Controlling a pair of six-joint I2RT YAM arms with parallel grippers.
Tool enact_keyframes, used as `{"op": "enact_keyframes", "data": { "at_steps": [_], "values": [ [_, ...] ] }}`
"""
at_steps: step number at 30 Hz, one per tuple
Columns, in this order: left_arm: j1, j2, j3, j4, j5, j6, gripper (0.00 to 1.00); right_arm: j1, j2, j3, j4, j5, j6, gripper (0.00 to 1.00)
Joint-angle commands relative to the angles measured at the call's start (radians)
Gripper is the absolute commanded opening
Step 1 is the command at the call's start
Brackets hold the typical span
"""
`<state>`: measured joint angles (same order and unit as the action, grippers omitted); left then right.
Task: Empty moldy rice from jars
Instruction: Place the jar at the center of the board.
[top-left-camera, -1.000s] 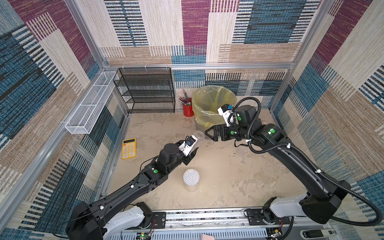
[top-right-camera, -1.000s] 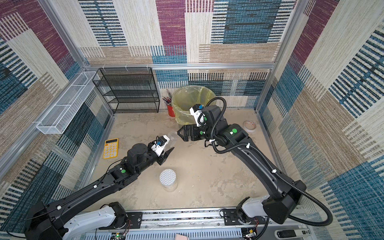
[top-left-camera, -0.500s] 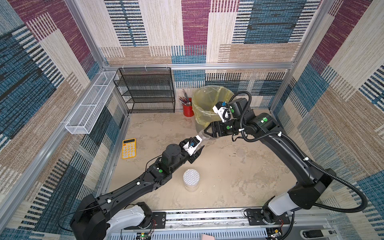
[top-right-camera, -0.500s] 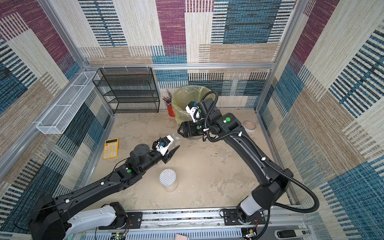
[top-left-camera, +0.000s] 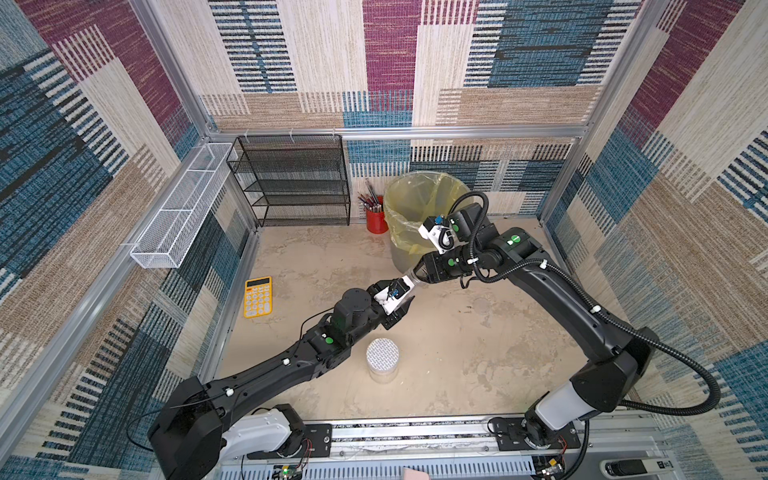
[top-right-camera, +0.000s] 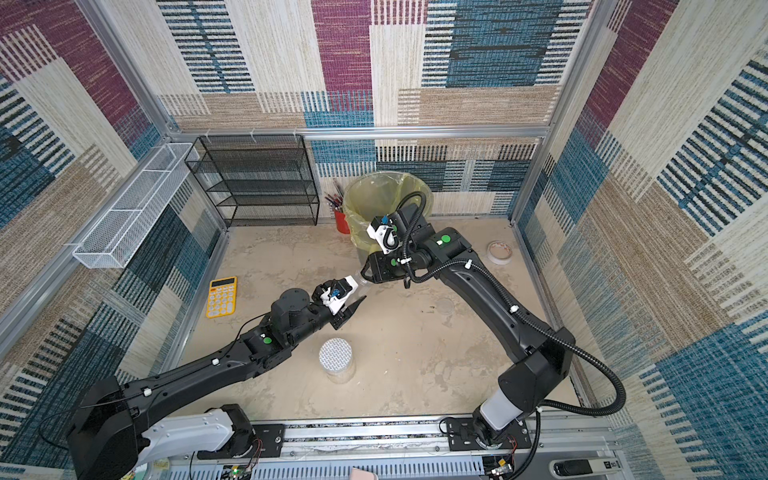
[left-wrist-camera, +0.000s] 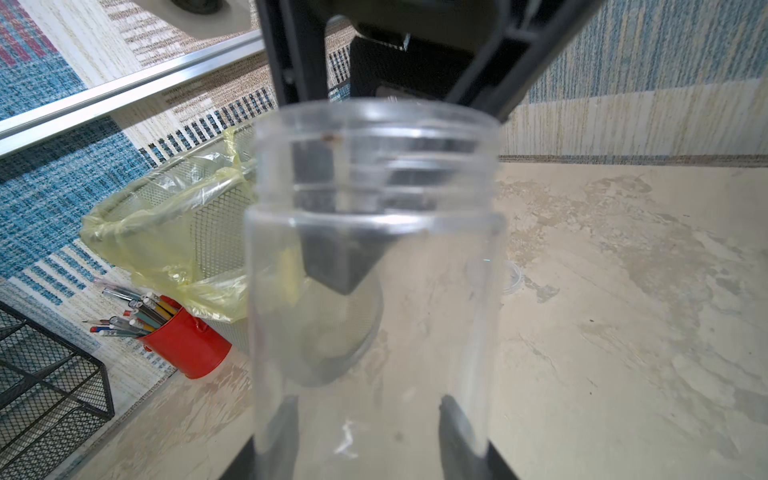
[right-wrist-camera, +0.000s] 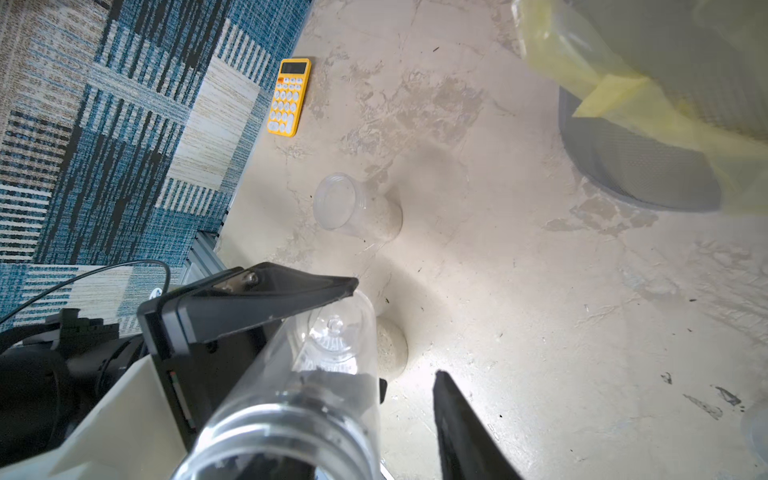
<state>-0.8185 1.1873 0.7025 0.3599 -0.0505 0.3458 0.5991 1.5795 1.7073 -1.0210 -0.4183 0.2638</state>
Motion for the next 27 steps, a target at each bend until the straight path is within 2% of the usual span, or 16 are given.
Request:
{"op": "enact_keyframes", "data": {
  "at_steps": [1,9,16,21,27],
  "values": [
    [-0.001,0.006,0.003,0.136,-0.009,0.008,0.00,0.002,0.009,-0.005,-0.001,-0.022,-0.019,0.36],
    [-0.004,0.054,0.030,0.166,0.007,-0.009,0.00,0.002,-0.006,-0.032,0.006,-0.033,-0.020,0.19],
    [-0.004,0.064,0.041,0.165,0.014,-0.020,0.14,0.002,-0.013,-0.026,0.001,-0.021,-0.032,0.03],
    [-0.004,0.067,0.058,0.141,0.024,-0.025,0.25,0.002,-0.022,-0.044,0.017,0.006,-0.042,0.00],
    [-0.004,0.080,0.067,0.152,0.040,-0.033,0.30,0.002,-0.023,-0.019,0.013,0.016,-0.033,0.00]
  ]
}}
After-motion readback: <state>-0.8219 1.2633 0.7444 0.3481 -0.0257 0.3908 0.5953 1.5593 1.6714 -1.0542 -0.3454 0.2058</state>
